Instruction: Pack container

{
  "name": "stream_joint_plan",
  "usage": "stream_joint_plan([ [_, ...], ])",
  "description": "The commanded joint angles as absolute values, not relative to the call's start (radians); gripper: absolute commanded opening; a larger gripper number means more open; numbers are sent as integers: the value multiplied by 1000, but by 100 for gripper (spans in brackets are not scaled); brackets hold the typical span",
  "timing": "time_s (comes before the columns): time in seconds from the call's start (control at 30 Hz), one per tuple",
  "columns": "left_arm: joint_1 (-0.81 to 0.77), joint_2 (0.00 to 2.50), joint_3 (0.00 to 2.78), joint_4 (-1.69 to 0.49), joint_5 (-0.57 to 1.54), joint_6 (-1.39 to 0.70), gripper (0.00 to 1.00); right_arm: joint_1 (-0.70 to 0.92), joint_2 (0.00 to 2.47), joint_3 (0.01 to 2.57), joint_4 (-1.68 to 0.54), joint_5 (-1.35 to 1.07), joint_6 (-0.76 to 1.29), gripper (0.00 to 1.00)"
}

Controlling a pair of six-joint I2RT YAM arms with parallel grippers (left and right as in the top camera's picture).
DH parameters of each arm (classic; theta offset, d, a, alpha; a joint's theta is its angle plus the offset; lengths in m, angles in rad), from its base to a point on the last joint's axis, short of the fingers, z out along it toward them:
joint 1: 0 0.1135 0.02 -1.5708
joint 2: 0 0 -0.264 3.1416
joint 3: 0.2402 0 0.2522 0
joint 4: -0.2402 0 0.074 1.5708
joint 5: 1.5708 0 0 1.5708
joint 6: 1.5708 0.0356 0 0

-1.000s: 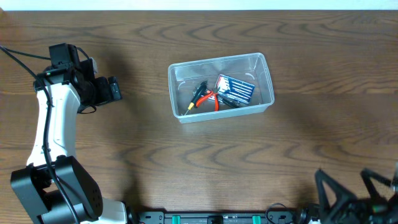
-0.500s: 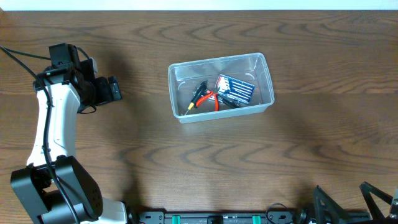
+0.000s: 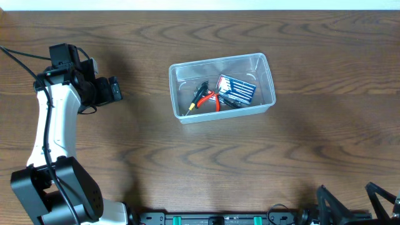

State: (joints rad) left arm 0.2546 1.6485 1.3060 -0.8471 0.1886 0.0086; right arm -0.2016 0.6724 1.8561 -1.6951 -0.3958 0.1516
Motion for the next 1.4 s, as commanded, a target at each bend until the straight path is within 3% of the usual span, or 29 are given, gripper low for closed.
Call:
stream_joint_plan([
  [0.0,260,1652,1306,-847,199,26,98,-220,648,1824,-1694,-325,141,99],
  [0.17,260,1652,1306,-847,199,26,98,-244,564,1722,-1578,-234,140,99],
  [0.4,260,1652,1306,-847,199,26,98,-242,435,1494,-1239,-228,20,99],
  [0.73,260,1652,1306,-847,199,26,98,-233,260,995,-610,-343,18,99],
  [1.1,260,1652,1306,-847,199,26,98,-177,246,536,61,-483,48,99],
  [1.37,260,1652,1306,-847,199,26,98,-77,246,379,240,-336,48,99],
])
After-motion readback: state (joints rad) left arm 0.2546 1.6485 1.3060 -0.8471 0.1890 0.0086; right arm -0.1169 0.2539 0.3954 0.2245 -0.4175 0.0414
